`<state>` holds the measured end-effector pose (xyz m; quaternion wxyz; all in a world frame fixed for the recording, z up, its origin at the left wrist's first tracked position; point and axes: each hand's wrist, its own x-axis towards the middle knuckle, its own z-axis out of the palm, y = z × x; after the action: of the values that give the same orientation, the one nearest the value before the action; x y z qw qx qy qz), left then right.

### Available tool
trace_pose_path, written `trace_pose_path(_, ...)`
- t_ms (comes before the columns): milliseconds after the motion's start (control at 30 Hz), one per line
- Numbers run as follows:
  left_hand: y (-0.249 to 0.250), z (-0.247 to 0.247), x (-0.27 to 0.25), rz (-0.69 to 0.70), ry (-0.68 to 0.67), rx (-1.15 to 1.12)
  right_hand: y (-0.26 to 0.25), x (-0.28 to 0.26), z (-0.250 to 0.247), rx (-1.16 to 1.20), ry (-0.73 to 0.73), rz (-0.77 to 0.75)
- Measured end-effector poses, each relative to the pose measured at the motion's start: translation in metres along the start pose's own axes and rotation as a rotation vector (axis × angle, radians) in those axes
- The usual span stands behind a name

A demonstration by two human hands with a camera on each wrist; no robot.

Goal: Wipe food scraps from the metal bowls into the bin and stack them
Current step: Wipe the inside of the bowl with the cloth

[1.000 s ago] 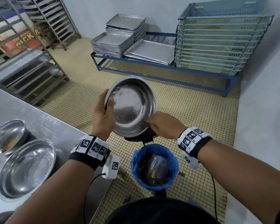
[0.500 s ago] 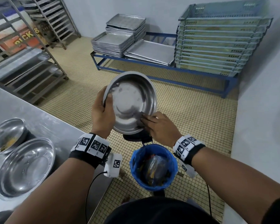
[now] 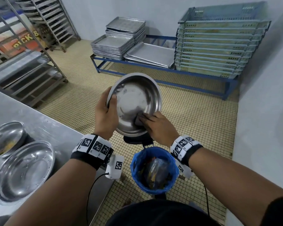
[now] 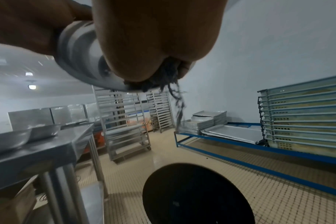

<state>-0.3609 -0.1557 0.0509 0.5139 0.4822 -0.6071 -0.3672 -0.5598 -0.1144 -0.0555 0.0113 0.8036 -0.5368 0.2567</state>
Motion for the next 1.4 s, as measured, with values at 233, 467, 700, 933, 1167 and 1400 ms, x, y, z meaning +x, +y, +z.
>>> trace_pose_path(233,-0.01,-0.012,0.002,-0.016,0.07,0.01,0.0,-0.028,-0.011,-0.05,0.104,-0.189)
trace_pose_path(467,-0.001,-0.011,0.001,-0.034,0.029,0.016,-0.004,0.021,-0.053,0.198,0.298,0.119)
trace_pose_path(700,0.002,-0.002,-0.01,-0.019,-0.073,-0.034,-0.013,0.083,-0.068,0.031,0.417,0.101)
trace_pose_path(933,0.003,-0.019,-0.009,-0.039,-0.112,-0.11,0.005,0.074,-0.066,0.133,0.334,0.272)
trace_pose_path(1167,0.013,-0.018,0.0,0.039,-0.208,-0.066,0.002,0.095,-0.085,0.178,0.384,0.165)
trace_pose_path(1400,0.027,-0.021,0.018,0.074,-0.242,-0.062,0.015,0.101,-0.111,0.165,0.335,0.098)
